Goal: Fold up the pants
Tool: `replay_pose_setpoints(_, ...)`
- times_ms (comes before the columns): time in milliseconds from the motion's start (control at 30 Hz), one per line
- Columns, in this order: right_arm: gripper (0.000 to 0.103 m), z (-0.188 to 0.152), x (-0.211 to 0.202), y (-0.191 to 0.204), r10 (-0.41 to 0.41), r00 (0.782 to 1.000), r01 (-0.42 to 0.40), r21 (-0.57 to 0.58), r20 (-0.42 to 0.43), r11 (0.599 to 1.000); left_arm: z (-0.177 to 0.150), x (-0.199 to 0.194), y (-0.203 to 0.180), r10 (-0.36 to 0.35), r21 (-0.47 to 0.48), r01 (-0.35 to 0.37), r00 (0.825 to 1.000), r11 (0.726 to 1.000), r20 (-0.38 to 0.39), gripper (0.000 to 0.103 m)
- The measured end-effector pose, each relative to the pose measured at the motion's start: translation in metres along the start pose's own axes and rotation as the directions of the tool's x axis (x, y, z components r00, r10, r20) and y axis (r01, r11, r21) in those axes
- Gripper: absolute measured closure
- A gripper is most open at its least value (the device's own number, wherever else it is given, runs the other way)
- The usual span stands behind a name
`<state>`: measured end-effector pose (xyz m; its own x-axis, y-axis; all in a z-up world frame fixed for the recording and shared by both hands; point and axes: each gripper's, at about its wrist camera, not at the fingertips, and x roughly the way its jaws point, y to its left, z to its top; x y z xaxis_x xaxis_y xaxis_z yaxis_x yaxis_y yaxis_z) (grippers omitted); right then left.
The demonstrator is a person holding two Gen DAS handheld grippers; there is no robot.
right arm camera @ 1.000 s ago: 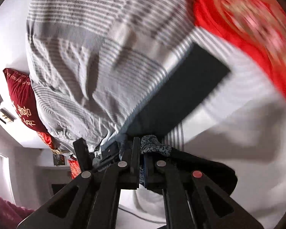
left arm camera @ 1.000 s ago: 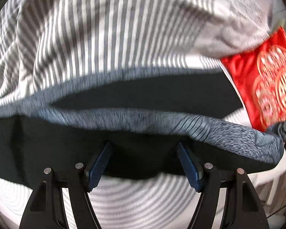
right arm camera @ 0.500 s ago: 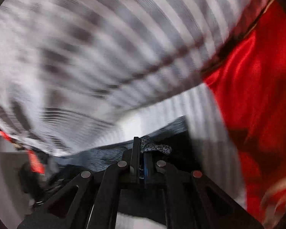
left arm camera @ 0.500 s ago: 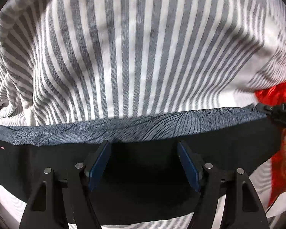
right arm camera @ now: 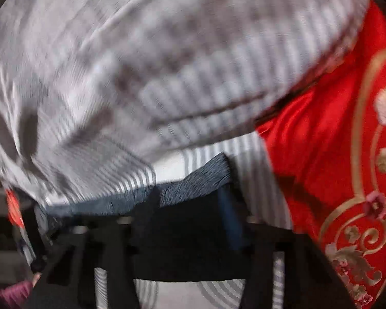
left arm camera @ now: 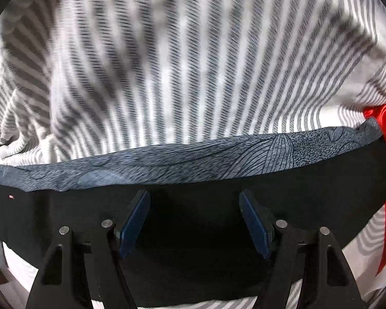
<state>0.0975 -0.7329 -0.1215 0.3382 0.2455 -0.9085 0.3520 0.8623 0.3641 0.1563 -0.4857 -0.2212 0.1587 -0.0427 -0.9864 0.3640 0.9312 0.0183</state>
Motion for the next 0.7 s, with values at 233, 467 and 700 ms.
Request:
replay_pose_setpoints(233, 0.102, -0.009, 0.045, -0.030, -0.086, 0.996, 0.086, 0.025, -0.026, 0.996, -0.005, 0.018, -0.010, 0.040, 0.022, -0.040, 0.999, 0.999, 0.011, 0.030)
replay_pose_setpoints(467, 0.068, -0.025, 0.005, -0.013, -0.116, 0.993, 0.116, -0.006, -0.019, 0.993, -0.022, -0.027, 0.083, 0.119, -0.050, -0.117, 0.992, 0.992, 0.047, 0.030)
replay_pose_setpoints(700, 0.058, -0.078, 0.014, 0.056, -0.002, 0.997, -0.003, -0.061, -0.082, 0.998, -0.040, -0.022, 0.205, 0.229, -0.244, -0.222, 0.973, 0.944, 0.002, 0.030)
